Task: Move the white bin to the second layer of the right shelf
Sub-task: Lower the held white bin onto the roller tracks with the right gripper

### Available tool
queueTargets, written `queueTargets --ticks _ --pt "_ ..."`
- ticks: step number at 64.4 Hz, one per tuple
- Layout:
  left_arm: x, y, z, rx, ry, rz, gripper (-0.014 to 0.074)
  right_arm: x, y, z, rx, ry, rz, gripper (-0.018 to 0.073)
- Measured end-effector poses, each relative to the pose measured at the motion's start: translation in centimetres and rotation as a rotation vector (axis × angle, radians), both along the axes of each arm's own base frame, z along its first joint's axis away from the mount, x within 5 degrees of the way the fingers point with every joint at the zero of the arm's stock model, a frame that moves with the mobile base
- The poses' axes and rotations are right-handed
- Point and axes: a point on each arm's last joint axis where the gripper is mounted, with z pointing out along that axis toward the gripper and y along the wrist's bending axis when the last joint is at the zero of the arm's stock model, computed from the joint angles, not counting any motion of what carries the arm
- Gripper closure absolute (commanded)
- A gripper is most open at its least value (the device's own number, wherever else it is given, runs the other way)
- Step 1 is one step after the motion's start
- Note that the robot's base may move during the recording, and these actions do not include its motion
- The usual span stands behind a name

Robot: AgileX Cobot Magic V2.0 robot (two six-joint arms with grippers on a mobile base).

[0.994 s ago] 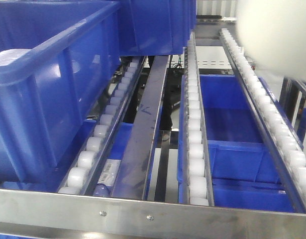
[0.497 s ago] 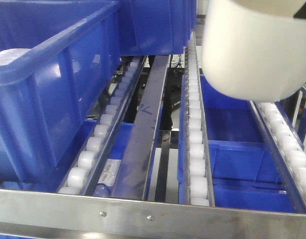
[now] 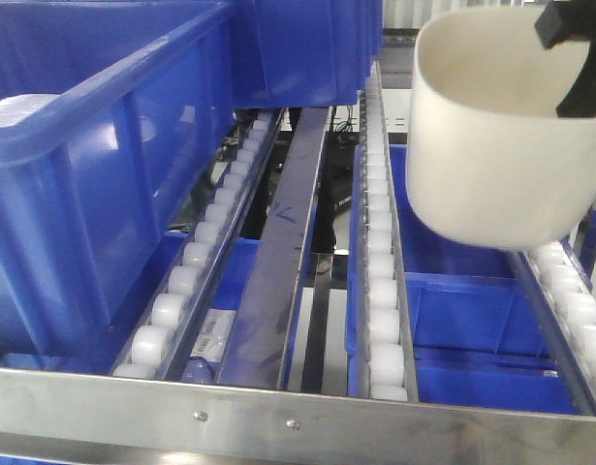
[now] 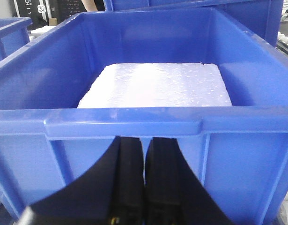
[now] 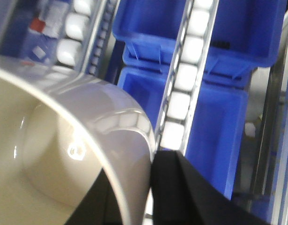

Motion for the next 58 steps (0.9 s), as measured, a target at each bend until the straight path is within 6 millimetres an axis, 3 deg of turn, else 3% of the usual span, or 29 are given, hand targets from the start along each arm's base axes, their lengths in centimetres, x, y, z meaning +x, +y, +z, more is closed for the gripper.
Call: queueTargets --ticks 58 --pt "0.0 0.0 0.0 0.000 0.000 0.000 0.0512 2.4 0.5 -4.7 -0.027 0.140 0.000 0.0510"
